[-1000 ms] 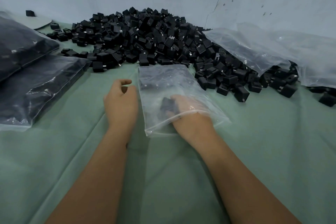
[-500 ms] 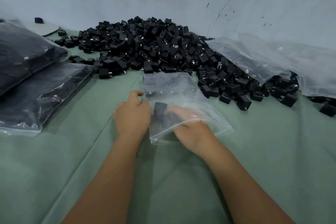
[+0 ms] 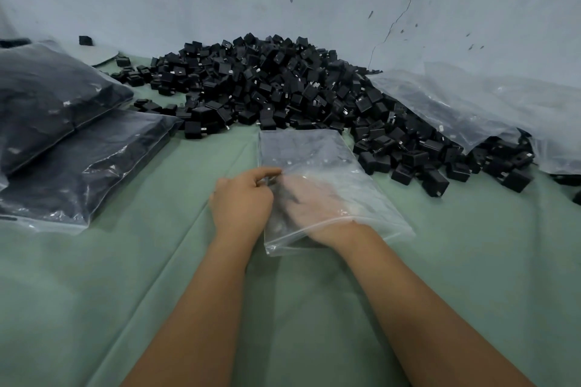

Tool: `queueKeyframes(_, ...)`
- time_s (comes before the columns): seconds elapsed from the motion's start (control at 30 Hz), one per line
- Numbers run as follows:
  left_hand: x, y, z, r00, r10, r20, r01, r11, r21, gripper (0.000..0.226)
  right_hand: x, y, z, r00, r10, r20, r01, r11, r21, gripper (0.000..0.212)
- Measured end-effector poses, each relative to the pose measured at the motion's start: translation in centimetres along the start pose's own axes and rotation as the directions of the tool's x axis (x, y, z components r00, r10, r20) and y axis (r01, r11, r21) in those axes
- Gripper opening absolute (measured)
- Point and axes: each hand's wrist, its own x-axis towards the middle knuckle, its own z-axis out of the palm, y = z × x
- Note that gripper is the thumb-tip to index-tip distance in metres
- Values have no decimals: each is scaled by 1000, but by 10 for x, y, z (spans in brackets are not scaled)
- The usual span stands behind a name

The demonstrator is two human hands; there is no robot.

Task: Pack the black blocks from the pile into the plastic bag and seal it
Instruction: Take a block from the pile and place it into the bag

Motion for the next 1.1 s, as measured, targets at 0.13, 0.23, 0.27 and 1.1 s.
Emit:
queueKeyframes(0.13,-2,2,0,1000,4,-14,-4,1000,8,54,-5,4,3,992,-120,-27,117,988,-98,27)
queueKeyframes(0.23,-2,1,0,999,19,-41,-18,1000,17,54,0,6,4,998,-67,7,67,998,-14,27)
queueKeyframes(0.27,-1,0,0,999,19,-42,-18,1000,14,56,2,5,5,999,-42,13,42,999,10,28)
queueKeyframes(1.1,3,-3,6,924,276,-266,-269,961,63,28,-66,124,-71,510,528,-679,-442,838,320,38)
